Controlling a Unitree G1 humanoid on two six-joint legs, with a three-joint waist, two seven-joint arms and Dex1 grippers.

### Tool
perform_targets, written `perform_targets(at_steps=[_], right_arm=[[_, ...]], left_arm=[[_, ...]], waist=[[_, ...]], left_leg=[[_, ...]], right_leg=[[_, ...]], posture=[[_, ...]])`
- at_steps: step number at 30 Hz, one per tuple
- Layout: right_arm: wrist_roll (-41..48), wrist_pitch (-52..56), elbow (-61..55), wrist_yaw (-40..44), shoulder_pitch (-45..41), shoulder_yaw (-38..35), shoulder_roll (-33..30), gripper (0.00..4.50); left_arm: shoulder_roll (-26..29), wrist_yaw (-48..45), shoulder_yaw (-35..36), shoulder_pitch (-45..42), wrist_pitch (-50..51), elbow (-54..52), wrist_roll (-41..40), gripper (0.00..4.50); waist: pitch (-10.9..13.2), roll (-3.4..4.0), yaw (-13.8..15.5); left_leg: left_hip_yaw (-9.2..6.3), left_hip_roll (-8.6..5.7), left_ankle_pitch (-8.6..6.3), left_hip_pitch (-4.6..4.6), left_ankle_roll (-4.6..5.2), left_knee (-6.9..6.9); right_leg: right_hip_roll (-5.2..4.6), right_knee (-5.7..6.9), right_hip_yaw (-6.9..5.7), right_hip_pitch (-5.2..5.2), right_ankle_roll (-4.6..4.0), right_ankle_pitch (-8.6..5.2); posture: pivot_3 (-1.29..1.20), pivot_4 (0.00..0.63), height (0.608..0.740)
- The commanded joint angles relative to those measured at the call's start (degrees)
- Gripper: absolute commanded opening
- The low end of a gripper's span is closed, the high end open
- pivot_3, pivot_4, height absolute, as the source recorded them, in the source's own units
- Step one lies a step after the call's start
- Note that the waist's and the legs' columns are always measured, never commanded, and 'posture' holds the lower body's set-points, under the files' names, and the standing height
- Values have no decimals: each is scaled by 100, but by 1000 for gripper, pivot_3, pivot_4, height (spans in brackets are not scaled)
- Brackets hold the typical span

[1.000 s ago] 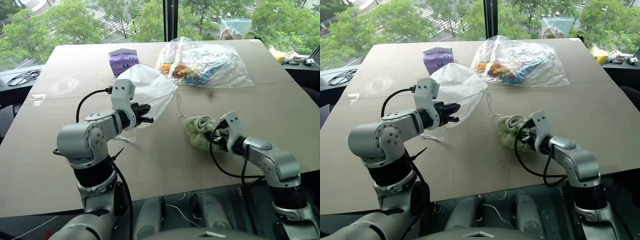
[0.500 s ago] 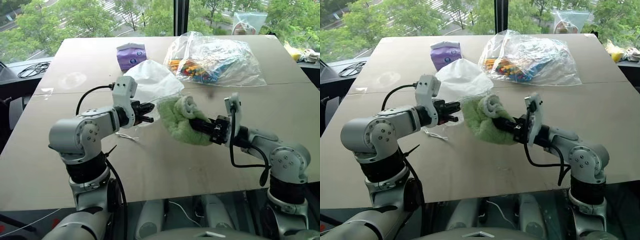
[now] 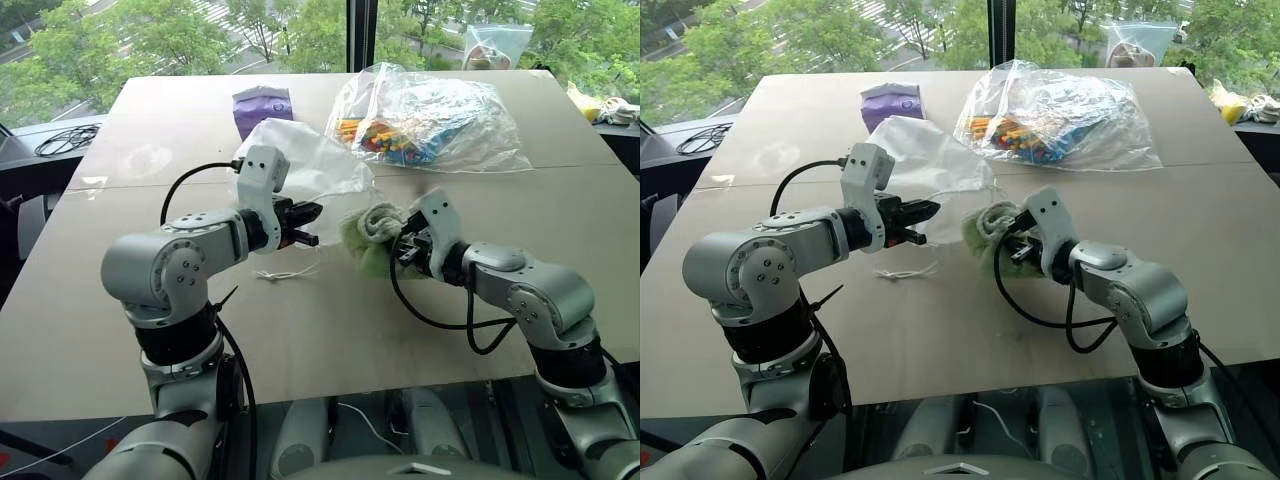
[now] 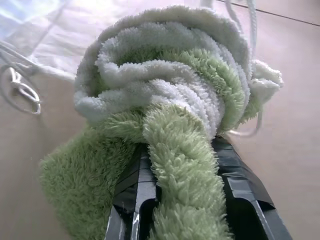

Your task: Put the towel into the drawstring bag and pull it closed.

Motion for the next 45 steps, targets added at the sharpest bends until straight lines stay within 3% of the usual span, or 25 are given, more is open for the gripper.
perform_targets(at_steps=[1,5,10,16,22,26,30,33,37,40,43,45], right_arm=[[444,321,-430,-165,-492,-562,573,401],[311,421,-443,-326,-579,-362,840,401],[-142,324,-438,-263,-504,464,425,401],[-88,368,-427,-59,-465,632,428,401],[-139,149,6,-524,-608,-63,1358,401],[-88,91,414,-1275,-676,-1122,2394,401],[-293,-264,496,-1653,-716,-1414,2784,401],[-261,-298,401,-1192,-611,-836,2549,401],[-69,-893,890,-2256,-888,-1939,3525,401],[554,-585,780,-1975,-831,-1605,3551,401],[896,-1027,1127,-2879,-933,-2251,4032,401],[1070,-1218,1339,-3166,-971,-2296,3969,401]], left_arm=[[-71,125,-171,-41,8,-314,-110,0],[-210,222,-275,-97,9,-333,-111,0],[-245,214,-292,-180,8,-296,-143,0],[-318,188,-217,-309,7,-207,-188,0],[-398,9,-301,-177,9,-323,-632,0],[-401,-8,-307,-149,9,-378,-811,0],[-387,9,-308,-123,9,-334,-942,0],[-317,-61,-356,-177,8,-283,-1088,0],[-429,-102,-356,-391,8,-129,-1252,0],[-514,-86,-412,-525,-40,8,-1255,0],[-577,-90,-507,-637,-142,147,-1234,0],[-605,-96,-541,-717,-243,257,-1215,0]], waist=[[0,0,7],[0,0,23],[1,1,12],[1,1,11],[0,1,-7],[0,1,8],[1,1,11],[1,2,-1],[1,3,2],[2,4,5],[2,4,-97],[2,4,-98]], left_leg=[[-1,2,0,2,0,3],[-5,7,0,6,0,14],[3,2,-1,1,1,43],[-1,2,-1,0,2,46],[-1,6,-1,1,1,45],[-2,9,0,1,1,46],[1,4,0,-1,1,48],[4,4,0,0,1,47],[-1,10,0,0,1,47],[-4,5,0,-2,1,50],[6,6,0,0,2,49],[3,8,0,1,2,46]], right_leg=[[2,10,0,-2,0,0],[5,34,-5,-5,-1,-1],[4,43,1,-4,-1,-1],[5,47,9,-4,-1,-1],[11,50,12,-5,-1,-1],[13,55,13,-6,-2,0],[11,52,21,-6,-1,0],[12,52,24,-7,-1,0],[20,55,26,-8,-2,0],[26,54,34,-6,-2,0],[34,54,60,-7,-2,0],[37,54,60,-7,-2,0]], posture=[[0,150,740],[0,150,740],[0,150,740],[0,150,740],[0,150,740],[0,150,740],[0,150,740],[0,150,740],[0,150,740],[0,150,740],[0,150,740],[0,150,740]])
